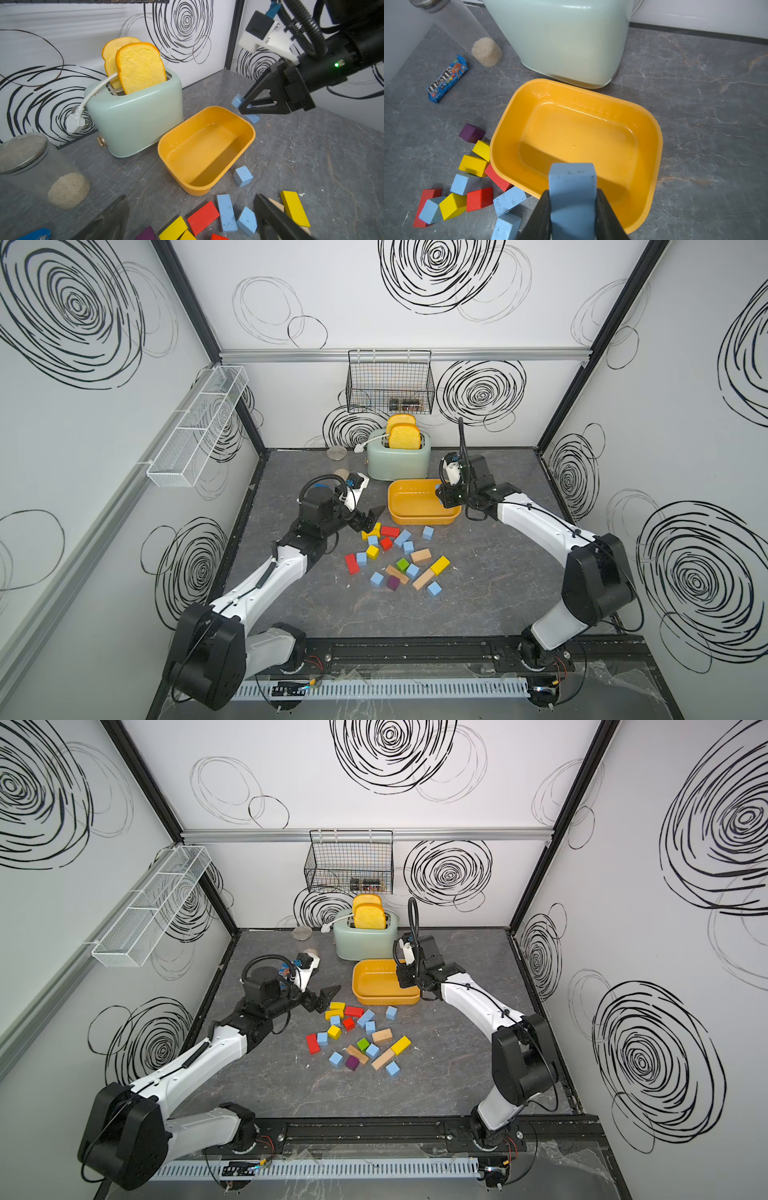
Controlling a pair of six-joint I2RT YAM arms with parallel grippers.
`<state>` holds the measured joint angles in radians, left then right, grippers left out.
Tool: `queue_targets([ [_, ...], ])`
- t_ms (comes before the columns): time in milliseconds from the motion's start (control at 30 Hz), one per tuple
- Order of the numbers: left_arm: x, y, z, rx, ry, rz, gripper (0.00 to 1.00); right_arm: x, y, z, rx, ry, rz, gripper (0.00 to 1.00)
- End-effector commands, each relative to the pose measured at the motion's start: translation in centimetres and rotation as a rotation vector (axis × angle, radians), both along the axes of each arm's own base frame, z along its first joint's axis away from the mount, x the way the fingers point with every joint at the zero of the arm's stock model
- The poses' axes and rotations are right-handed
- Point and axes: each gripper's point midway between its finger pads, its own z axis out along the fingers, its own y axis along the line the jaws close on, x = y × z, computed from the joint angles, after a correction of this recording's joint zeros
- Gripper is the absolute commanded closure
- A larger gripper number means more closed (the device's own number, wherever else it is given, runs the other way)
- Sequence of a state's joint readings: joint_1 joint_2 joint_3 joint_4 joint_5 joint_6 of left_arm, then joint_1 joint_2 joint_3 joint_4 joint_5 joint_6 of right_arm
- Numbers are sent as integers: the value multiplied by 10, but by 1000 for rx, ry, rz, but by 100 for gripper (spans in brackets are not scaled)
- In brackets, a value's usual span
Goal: Pick out the blue building blocks
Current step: Place the building block in the storage box.
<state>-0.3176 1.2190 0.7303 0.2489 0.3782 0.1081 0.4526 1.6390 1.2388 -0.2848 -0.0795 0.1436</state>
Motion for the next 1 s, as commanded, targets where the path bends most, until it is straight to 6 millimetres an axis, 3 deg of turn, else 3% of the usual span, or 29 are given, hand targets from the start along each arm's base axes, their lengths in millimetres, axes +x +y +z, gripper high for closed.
queue_targets([
  [0, 7, 4, -4, 23, -22, 17, 4, 8, 9, 1, -11, -3, 27, 100],
  [433, 8, -2, -27, 107, 2, 3, 4, 31, 24, -55, -66, 149, 24, 100],
  [967, 11, -2, -45, 154, 43, -1, 4, 48, 28, -97, -99, 195, -6, 94],
])
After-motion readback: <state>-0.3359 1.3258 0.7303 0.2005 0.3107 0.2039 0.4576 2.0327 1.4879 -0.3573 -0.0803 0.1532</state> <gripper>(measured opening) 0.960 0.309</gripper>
